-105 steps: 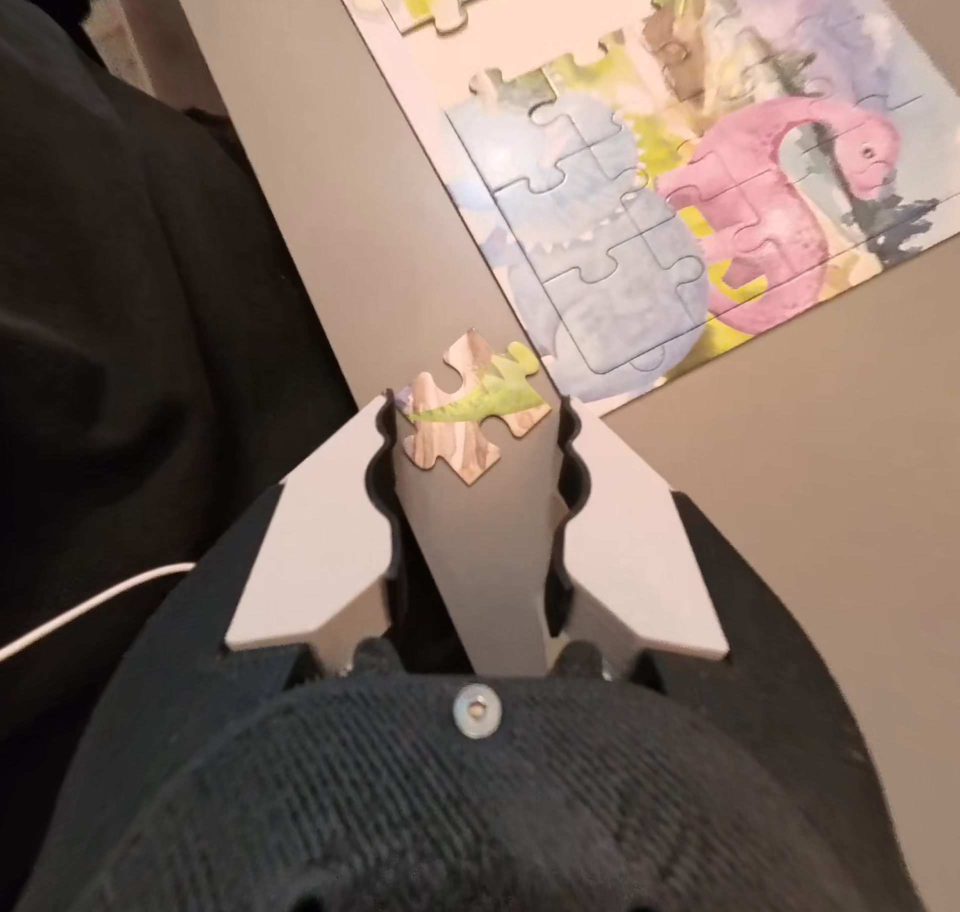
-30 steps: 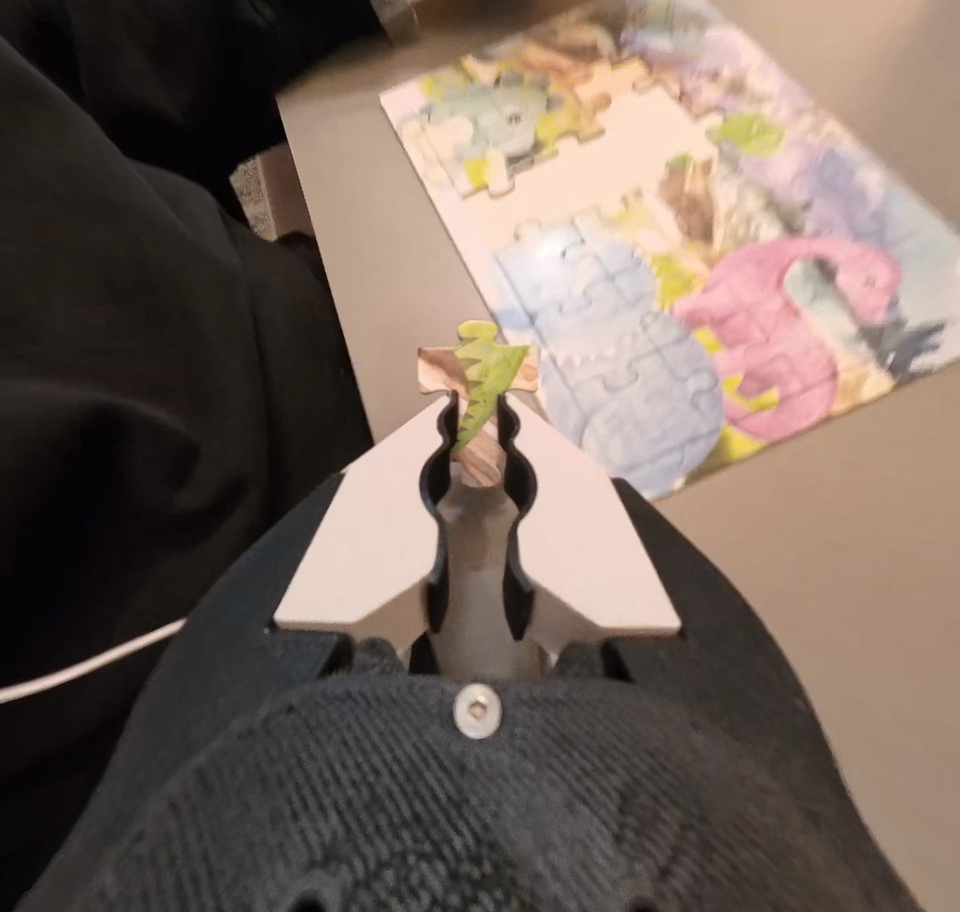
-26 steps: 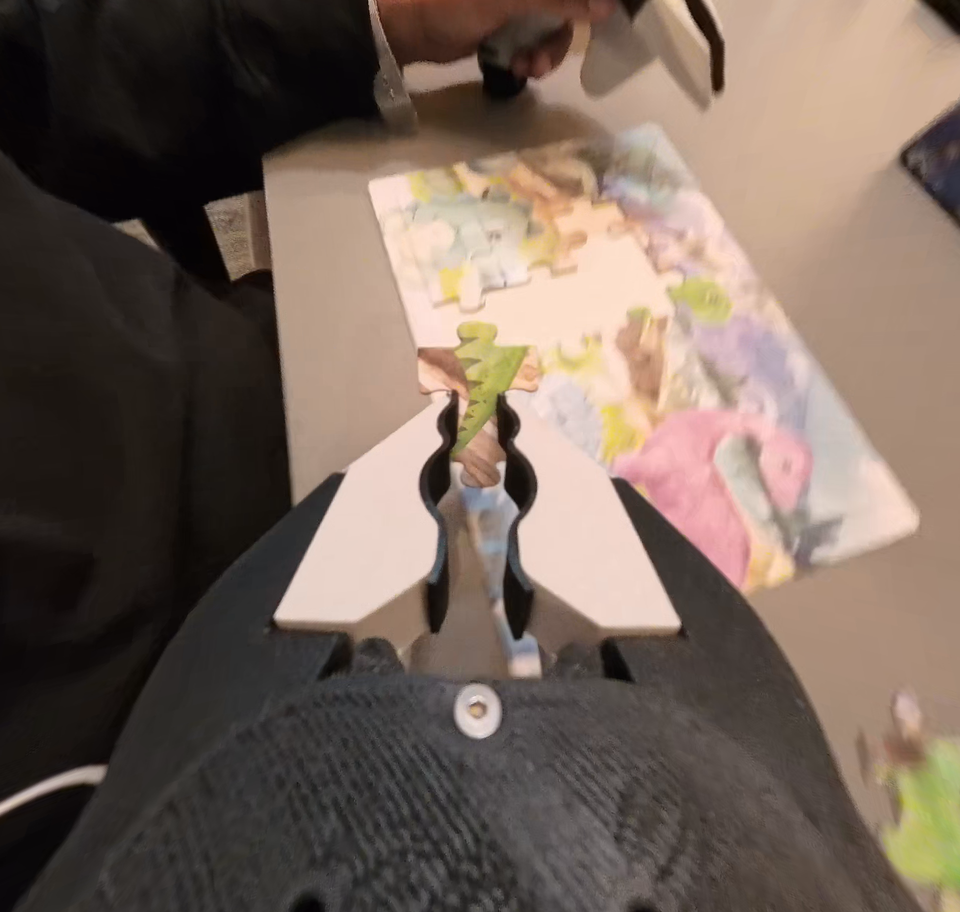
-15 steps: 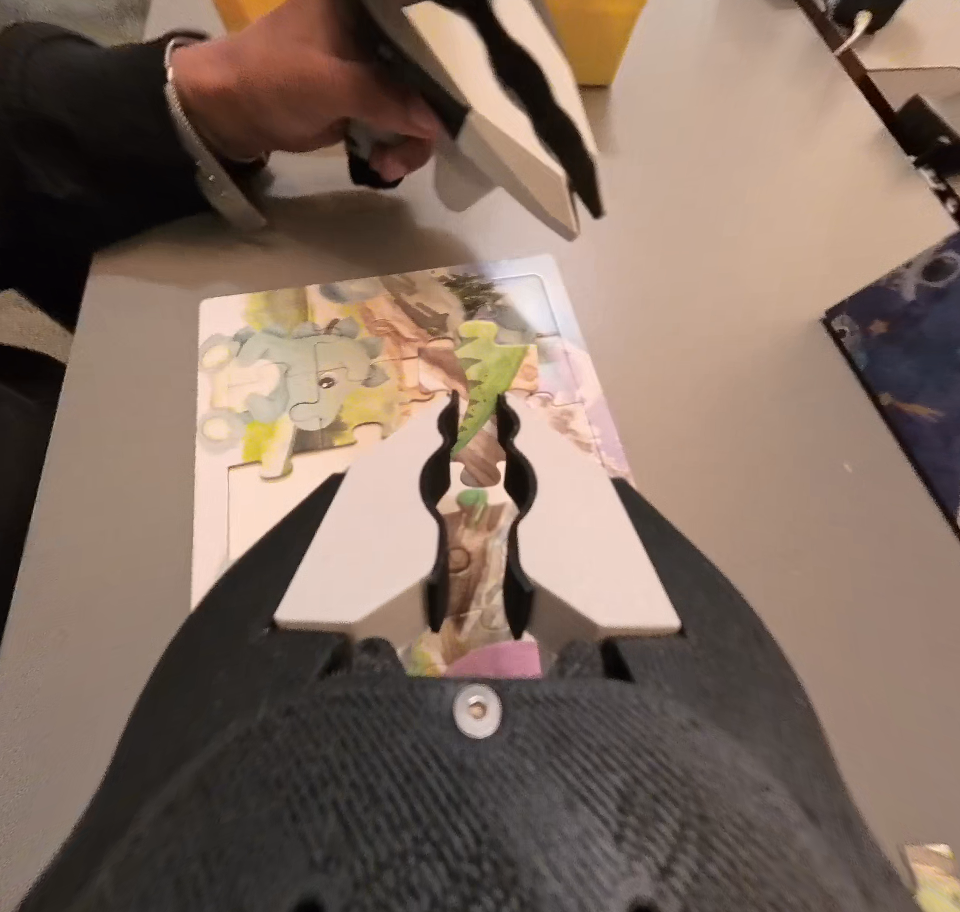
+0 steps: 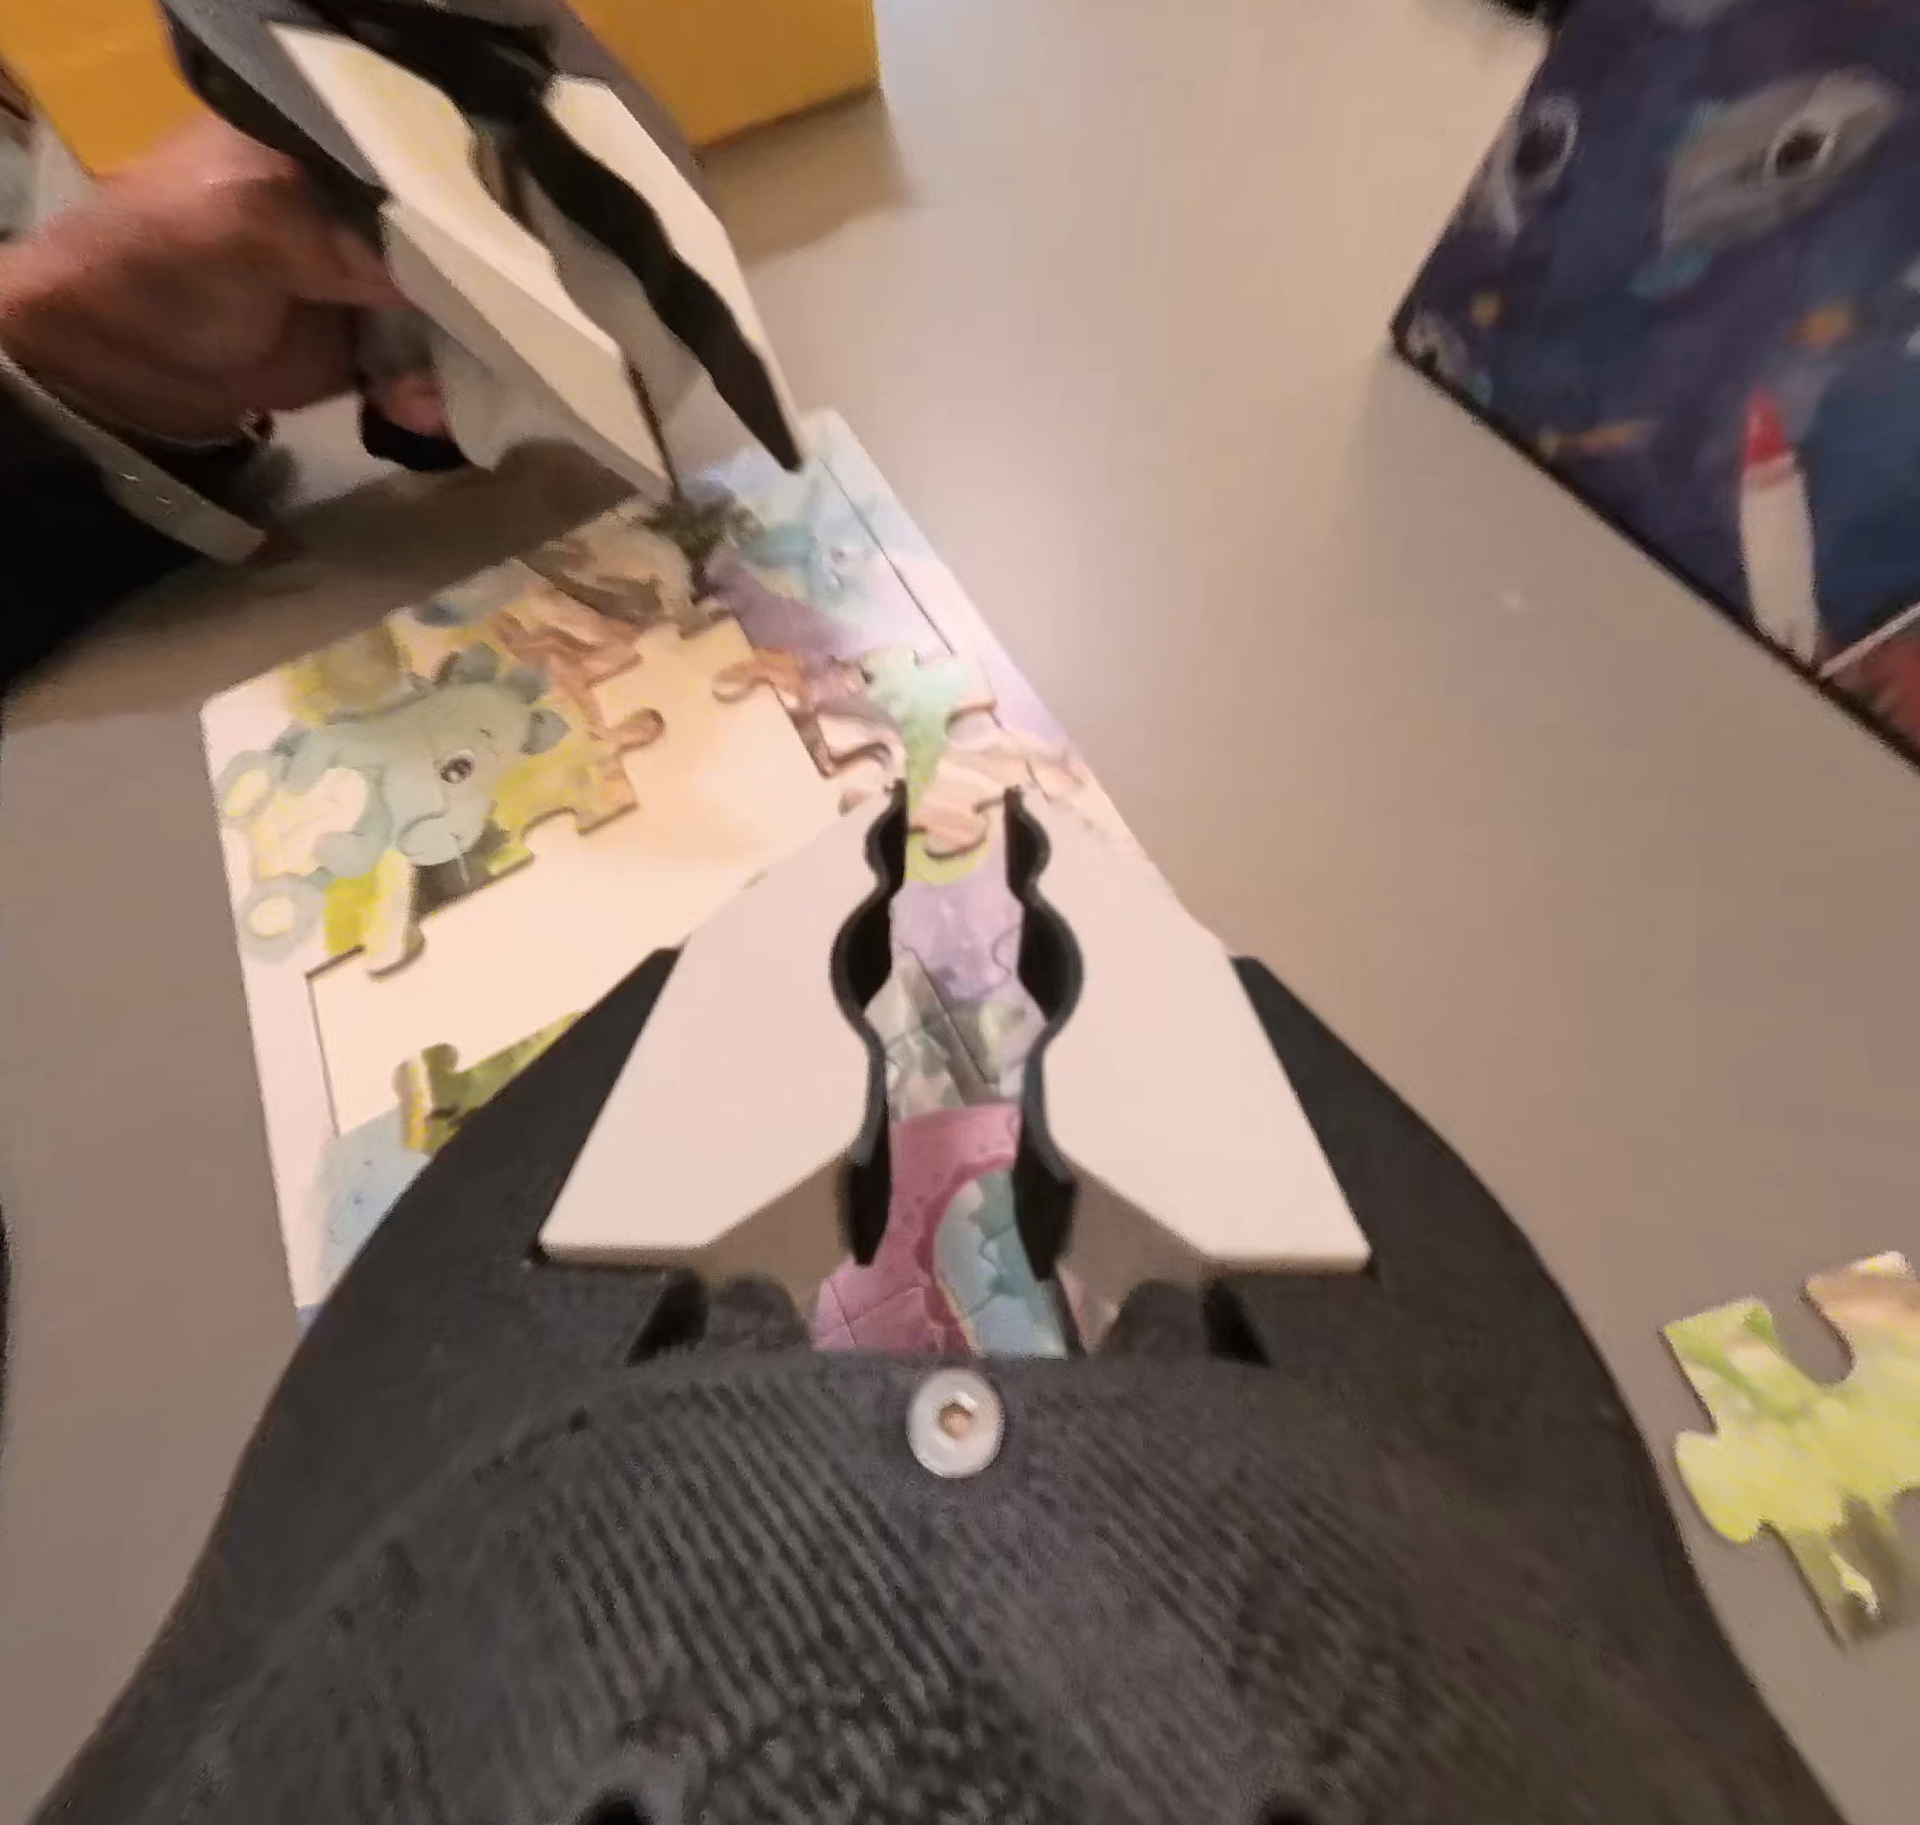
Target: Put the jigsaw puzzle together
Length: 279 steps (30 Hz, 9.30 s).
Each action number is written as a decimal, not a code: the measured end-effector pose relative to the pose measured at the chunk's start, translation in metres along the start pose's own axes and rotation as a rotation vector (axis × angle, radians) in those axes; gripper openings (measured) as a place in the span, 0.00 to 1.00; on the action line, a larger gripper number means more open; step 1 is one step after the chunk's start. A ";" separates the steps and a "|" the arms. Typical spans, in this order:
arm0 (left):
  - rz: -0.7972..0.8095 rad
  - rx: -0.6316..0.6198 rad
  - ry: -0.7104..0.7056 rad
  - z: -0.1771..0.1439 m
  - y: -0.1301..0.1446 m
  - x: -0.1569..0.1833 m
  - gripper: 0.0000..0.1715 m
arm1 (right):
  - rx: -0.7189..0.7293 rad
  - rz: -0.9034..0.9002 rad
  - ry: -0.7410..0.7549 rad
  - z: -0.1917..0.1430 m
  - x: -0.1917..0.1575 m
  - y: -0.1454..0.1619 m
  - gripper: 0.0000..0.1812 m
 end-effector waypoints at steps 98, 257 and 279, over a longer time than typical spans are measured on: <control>0.347 -0.220 -0.444 0.034 0.021 0.004 0.21 | -0.062 -0.299 -0.194 0.037 -0.052 -0.003 0.25; 0.357 -0.220 -0.443 0.033 0.021 0.003 0.21 | -0.168 -0.305 -0.220 0.013 -0.060 0.005 0.25; 0.331 -0.163 -0.388 0.029 0.017 0.007 0.23 | -0.209 -0.261 -0.138 0.015 -0.048 0.009 0.25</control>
Point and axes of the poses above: each gripper's, where its closed fingertips meet, z out along the fingers, y out of its underside, x = y × z across the jaws, the point moved 9 cm from there along -z, back along the fingers, and after that the axes turned 12 degrees about -z, right-handed, at the moved point
